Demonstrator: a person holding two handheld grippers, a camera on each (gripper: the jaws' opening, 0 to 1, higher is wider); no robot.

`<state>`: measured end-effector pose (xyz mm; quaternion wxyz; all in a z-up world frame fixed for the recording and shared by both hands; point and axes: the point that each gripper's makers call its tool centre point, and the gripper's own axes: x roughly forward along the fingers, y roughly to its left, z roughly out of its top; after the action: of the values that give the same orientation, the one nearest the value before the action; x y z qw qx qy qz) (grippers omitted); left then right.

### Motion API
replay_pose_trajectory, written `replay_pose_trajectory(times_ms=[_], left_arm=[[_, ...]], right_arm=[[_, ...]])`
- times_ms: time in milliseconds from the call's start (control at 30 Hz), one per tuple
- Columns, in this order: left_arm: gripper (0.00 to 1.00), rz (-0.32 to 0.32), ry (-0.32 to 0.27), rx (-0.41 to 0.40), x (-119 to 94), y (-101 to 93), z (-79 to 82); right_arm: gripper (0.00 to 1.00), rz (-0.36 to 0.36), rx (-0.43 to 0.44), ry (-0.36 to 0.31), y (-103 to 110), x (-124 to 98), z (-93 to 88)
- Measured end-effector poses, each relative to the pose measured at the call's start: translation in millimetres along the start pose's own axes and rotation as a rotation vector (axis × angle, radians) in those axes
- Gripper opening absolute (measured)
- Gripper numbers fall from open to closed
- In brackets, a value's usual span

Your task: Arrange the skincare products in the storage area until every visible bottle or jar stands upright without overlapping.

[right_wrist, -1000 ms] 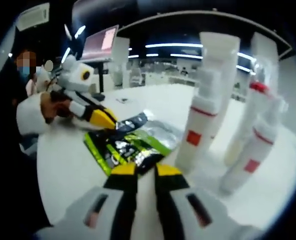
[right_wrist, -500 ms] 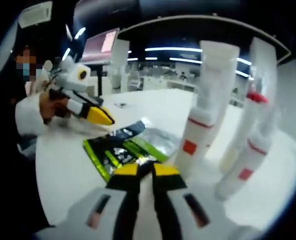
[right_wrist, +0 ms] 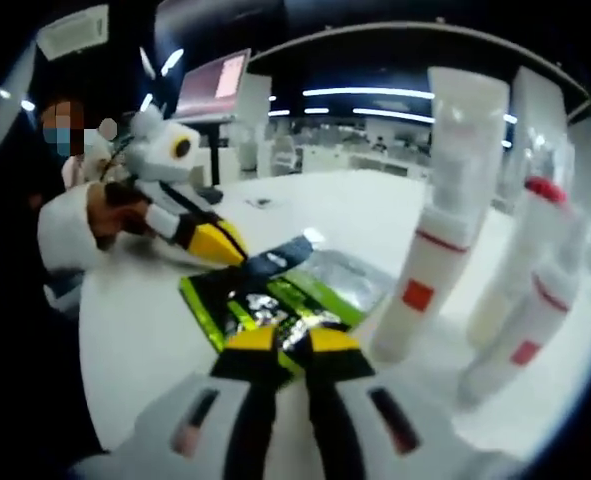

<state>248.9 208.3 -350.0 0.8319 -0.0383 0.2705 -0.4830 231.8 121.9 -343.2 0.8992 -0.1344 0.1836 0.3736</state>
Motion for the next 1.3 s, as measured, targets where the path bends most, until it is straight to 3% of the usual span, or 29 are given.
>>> replay_pose_trajectory(times_ms=[333, 433, 800, 1100, 1300], left_arm=[[0.05, -0.017, -0.025, -0.014, -2, -2.4, 3.0], [0.05, -0.022, -0.058, -0.031, -7, -2.5, 8.1], [0.07, 0.014, -0.086, -0.039, -28, 4.2, 6.0], [0.19, 0.159, -0.138, -0.048, -66, 27.0, 1.8], [0.29, 0.252, -0.141, -0.061, -89, 36.3, -9.6]], right_arm=[[0.08, 0.012, -0.006, 0.002, 2, 1, 2.1], [0.08, 0.012, -0.027, -0.007, 4, 3, 7.6], [0.09, 0.09, -0.018, -0.059, 24, 23, 29.7], [0.12, 0.197, -0.04, -0.085, 47, 48, 47.7], [0.18, 0.246, -0.055, -0.096, 61, 63, 55.3]])
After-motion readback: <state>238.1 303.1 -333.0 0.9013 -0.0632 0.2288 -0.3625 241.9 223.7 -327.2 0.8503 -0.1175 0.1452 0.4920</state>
